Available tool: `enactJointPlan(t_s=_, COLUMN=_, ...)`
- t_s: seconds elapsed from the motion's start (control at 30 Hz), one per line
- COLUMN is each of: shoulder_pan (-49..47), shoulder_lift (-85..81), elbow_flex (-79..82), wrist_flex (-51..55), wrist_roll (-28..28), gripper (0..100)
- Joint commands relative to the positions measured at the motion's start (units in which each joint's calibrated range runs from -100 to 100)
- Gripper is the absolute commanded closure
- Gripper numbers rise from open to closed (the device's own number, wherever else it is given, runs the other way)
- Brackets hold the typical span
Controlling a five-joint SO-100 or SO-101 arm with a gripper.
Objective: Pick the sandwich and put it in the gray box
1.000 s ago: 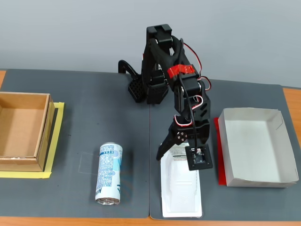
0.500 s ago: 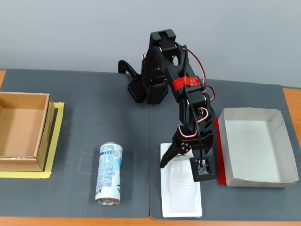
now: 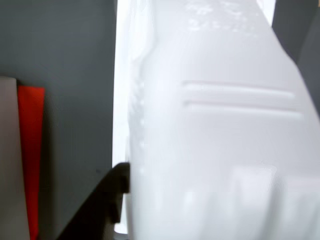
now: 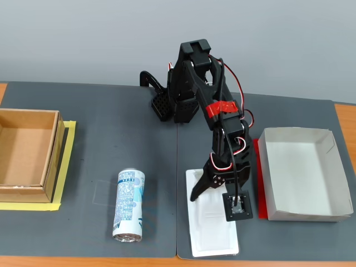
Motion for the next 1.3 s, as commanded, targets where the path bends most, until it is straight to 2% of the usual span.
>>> enactJointPlan(t_s=0.0, shoulder_pan=0.6, shoulder_lift=-1.0, elbow_flex=-2.0, wrist_flex=-1.9, wrist_roll=0.0, gripper=76)
enactJointPlan(t_s=0.23, shoulder_pan=0.6, shoulder_lift=-1.4, elbow_flex=-2.5, wrist_flex=-2.8, wrist_roll=0.3, gripper=98)
enactJointPlan(t_s=0.97, shoulder_pan=-0.6, shoulder_lift=-23.1, elbow_flex=-2.6, wrist_flex=-2.2, wrist_roll=0.4, gripper=98)
enactJointPlan(t_s=1.27, shoulder_pan=-9.9, shoulder_lift=-30.1, elbow_flex=-3.5, wrist_flex=-3.9, wrist_roll=0.5, gripper=98)
